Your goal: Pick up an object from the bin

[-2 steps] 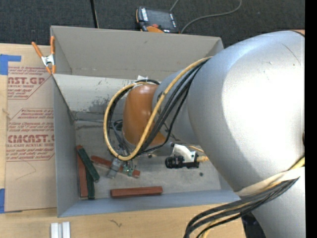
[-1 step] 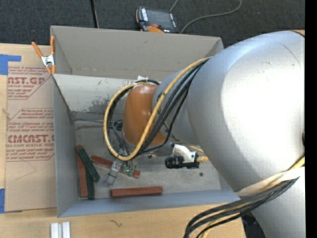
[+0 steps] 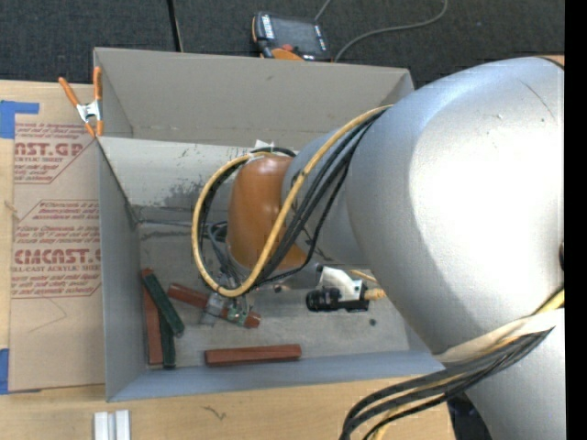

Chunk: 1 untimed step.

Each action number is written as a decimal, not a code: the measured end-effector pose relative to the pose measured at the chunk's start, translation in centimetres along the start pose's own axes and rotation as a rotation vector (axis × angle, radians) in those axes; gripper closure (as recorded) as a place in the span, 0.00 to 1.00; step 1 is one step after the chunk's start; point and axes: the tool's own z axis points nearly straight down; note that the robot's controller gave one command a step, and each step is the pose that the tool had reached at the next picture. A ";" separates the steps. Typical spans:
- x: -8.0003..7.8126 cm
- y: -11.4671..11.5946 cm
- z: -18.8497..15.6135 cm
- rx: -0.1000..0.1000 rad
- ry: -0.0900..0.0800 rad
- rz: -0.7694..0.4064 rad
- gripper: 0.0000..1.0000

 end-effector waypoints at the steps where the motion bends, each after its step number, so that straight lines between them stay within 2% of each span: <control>1: -0.2 -2.7 -4.2 0.000 -0.003 -0.062 1.00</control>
Offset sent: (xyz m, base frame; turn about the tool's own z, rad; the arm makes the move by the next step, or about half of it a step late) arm -0.0094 -0.0246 0.0412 -0.0630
